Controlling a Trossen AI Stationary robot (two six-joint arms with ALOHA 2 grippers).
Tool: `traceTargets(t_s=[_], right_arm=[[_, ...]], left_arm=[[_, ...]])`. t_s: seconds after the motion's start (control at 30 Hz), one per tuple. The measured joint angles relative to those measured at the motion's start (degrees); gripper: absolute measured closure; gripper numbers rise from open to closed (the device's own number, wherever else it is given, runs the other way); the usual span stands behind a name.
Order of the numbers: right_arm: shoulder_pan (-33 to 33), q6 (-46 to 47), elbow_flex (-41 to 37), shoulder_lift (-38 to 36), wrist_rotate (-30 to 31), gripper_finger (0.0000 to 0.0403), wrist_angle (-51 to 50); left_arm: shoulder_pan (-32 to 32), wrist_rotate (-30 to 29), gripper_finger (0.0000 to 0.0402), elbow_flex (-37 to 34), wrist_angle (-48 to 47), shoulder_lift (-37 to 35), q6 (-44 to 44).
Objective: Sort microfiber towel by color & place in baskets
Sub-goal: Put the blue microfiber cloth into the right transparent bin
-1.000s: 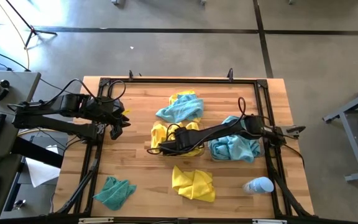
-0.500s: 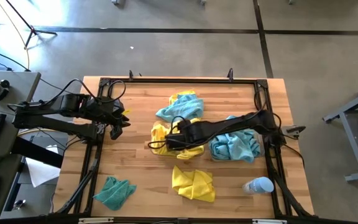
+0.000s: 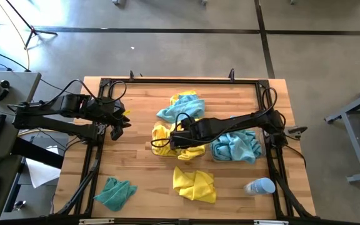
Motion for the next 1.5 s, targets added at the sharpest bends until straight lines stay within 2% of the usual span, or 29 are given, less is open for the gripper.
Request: traceTargets(t_s=[0.1, 0.23, 0.4, 0.5, 0.63, 0.77, 1.0, 1.27, 1.37, 1.5], right_arm=[[-0.57, -2.21, 0.02, -0.02, -2.42, 0.0258, 0.05], [-0.39, -7.0, 0.05, -0.03, -0.74, 0.0274, 0.37], [-0.32, -14.73, 0.09, -0.38, 0.22, 0.035, 0.0], [-0.45, -18.18, 0.11, -0.65, 1.51, 0.0394, -3.57], [-0.53, -19.98, 0.11, -1.47, 3.02, 0.0388, -10.09], [-0.44, -23.51, 0.11, -2.92, 4.53, 0.04, -13.49], [-0.32, -29.68, 0.11, -6.48, 7.57, 0.0402, -20.5], [2.19, -35.85, -0.02, -11.86, 12.26, 0.0402, -22.07], [3.01, -36.67, -4.05, -14.8, 13.48, 0.0402, -21.25], [3.29, -36.04, -17.94, -22.33, 11.75, 0.0403, -13.85]], left_arm=[[0.0, 0.0, 0.03, 0.0, 0.0, 0.0, -0.03], [0.0, 0.0, 0.03, 0.0, 0.02, 0.0, -0.07], [0.0, -0.17, 0.03, 0.0, 0.06, 0.0, -0.19], [0.02, -0.6, 0.03, 0.0, 0.09, 0.02, -1.83], [0.0, -0.63, 0.03, 0.0, 0.19, 0.1, -4.67], [0.0, -1.44, 0.03, 0.0, 0.52, 0.96, -8.7], [-0.17, -2.23, 0.03, -0.02, 0.98, 4.56, -16.15], [-5.69, -5.29, 0.03, -0.02, 2.91, 7.77, -26.95], [-9.37, -7.38, 0.03, -0.02, 6.14, 9.09, -31.16], [-14.04, -9.65, 0.03, 0.0, 9.24, 11.3, -35.9]])
